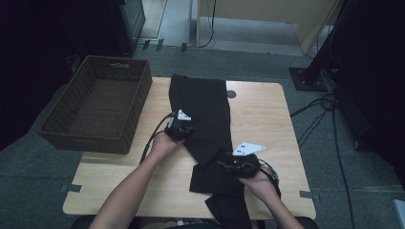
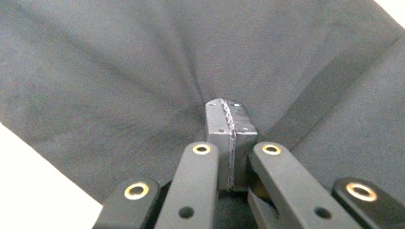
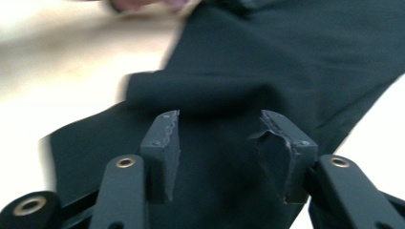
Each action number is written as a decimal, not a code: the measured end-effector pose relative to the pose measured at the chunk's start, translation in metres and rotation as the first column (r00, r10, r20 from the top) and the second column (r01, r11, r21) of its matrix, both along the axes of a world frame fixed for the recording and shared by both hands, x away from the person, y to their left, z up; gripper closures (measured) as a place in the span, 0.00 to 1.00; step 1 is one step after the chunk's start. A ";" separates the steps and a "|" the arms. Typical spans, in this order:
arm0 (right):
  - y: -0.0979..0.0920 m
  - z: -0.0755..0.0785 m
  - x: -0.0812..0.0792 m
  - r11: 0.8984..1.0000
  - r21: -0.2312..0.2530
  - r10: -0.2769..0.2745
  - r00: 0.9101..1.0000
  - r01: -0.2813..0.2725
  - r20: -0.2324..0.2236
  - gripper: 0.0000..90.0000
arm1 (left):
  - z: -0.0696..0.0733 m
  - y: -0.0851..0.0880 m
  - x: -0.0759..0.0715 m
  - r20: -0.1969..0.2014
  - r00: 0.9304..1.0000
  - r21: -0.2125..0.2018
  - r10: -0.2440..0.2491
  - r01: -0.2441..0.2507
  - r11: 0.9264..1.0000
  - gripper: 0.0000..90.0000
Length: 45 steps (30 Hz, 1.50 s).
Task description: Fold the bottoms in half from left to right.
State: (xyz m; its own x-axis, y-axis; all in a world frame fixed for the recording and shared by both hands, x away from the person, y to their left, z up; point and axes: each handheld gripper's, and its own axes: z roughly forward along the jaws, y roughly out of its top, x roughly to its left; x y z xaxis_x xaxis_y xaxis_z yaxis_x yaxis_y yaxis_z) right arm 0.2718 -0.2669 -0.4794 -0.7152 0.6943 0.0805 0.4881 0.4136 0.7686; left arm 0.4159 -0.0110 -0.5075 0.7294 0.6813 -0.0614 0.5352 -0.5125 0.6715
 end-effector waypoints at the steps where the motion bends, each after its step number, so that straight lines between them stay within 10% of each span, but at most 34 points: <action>1: 0.002 -0.004 0.007 1.000 0.011 -0.029 1.000 0.029 0.001 0.50 | 0.000 0.000 0.000 0.003 1.000 0.000 0.000 0.000 1.000 1.00; 6: 0.012 -0.023 0.036 0.991 -0.012 -0.135 0.991 0.136 0.025 0.47 | 0.000 0.000 0.000 0.004 1.000 0.007 -0.002 0.002 1.000 1.00; 10: 0.015 -0.035 0.043 0.985 -0.041 -0.166 0.986 0.165 -0.018 0.73 | 0.001 -0.001 0.000 0.004 1.000 0.012 -0.004 0.004 1.000 1.00; 14: 0.013 -0.030 0.036 0.991 -0.025 -0.135 0.986 0.133 -0.100 0.96 | 0.002 0.001 0.001 -0.012 1.000 0.011 0.000 0.000 1.000 1.00; 23: 0.002 -0.022 0.001 0.999 0.031 -0.019 0.976 0.026 -0.216 0.99 | 0.003 0.010 0.003 -0.038 0.999 0.013 -0.005 0.005 1.000 1.00; 25: 0.000 -0.021 -0.003 0.999 0.044 0.000 0.972 0.010 -0.234 0.99 | 0.003 0.010 0.001 -0.033 0.999 0.016 -0.007 0.008 1.000 1.00; 31: -0.009 -0.015 0.014 0.993 0.062 -0.100 0.992 0.105 -0.084 0.65 | 0.003 0.010 0.000 -0.035 0.999 0.007 0.007 -0.007 1.000 1.00; 45: -0.009 -0.031 0.116 0.949 0.066 -0.306 0.951 0.309 -0.050 0.49 | 0.001 0.011 -0.001 -0.050 0.998 -0.029 0.038 -0.039 0.999 0.97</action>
